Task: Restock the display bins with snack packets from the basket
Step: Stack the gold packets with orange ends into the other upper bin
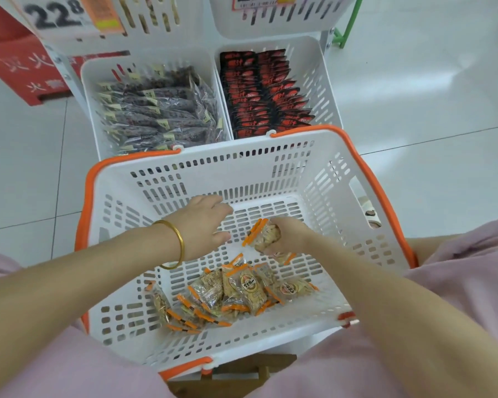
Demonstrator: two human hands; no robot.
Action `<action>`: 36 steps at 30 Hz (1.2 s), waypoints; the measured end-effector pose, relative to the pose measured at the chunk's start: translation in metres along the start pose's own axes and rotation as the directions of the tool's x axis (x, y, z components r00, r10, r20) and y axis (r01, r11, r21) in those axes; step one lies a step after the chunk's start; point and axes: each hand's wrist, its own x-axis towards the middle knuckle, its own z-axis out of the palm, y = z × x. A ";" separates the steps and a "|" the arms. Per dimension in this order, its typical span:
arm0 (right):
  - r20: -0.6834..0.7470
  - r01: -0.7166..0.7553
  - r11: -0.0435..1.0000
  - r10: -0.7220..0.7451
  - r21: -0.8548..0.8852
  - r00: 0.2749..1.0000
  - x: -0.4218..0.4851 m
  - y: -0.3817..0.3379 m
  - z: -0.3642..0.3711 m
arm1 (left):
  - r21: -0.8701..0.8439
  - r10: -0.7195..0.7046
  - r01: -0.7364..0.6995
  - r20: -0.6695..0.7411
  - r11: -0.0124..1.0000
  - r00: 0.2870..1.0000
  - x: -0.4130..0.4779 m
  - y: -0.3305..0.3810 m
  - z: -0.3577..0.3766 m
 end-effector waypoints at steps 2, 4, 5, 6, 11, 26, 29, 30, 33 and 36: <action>-0.064 0.046 0.968 -0.031 0.246 0.998 -0.007 -0.031 -0.037 | -0.188 -0.065 0.052 -0.062 0.981 0.996 -0.001 -0.001 -0.016; -0.112 0.135 0.904 -0.097 0.406 0.989 -0.020 -0.066 -0.079 | -0.547 -0.225 0.149 -0.073 0.824 0.972 -0.002 -0.006 -0.039; -0.130 0.177 0.863 -0.131 0.473 0.983 -0.027 -0.083 -0.099 | -0.766 -0.311 0.186 -0.019 0.616 0.950 -0.005 -0.009 -0.054; -0.150 0.220 0.821 -0.165 0.528 0.975 -0.034 -0.099 -0.117 | -0.915 -0.346 0.195 0.066 0.354 0.936 -0.008 -0.013 -0.070; -0.173 0.323 0.605 -0.294 0.728 0.940 -0.049 -0.143 -0.161 | -0.995 -0.178 0.005 -0.014 0.102 0.984 -0.025 -0.025 -0.123; -0.227 0.166 0.329 0.156 0.930 0.961 -0.031 -0.146 -0.194 | -0.954 -0.431 -0.214 -0.286 0.209 0.856 0.002 -0.041 -0.153; -0.186 0.144 0.187 0.230 0.972 0.955 -0.032 -0.144 -0.193 | -0.903 -0.503 -0.326 -0.427 0.280 0.751 0.004 -0.043 -0.156; -0.155 0.124 0.136 0.249 0.983 0.956 -0.032 -0.145 -0.190 | -0.842 -0.474 -0.392 -0.534 0.370 0.700 0.003 -0.042 -0.156; -0.058 0.066 -0.031 0.195 0.997 0.979 -0.031 -0.152 -0.183 | -0.443 -0.151 -0.510 -0.844 0.737 0.514 -0.001 -0.035 -0.149; -0.061 0.069 -0.176 0.049 0.982 0.997 -0.036 -0.156 -0.184 | -0.106 0.190 -0.523 -0.856 0.846 0.480 0.003 -0.033 -0.135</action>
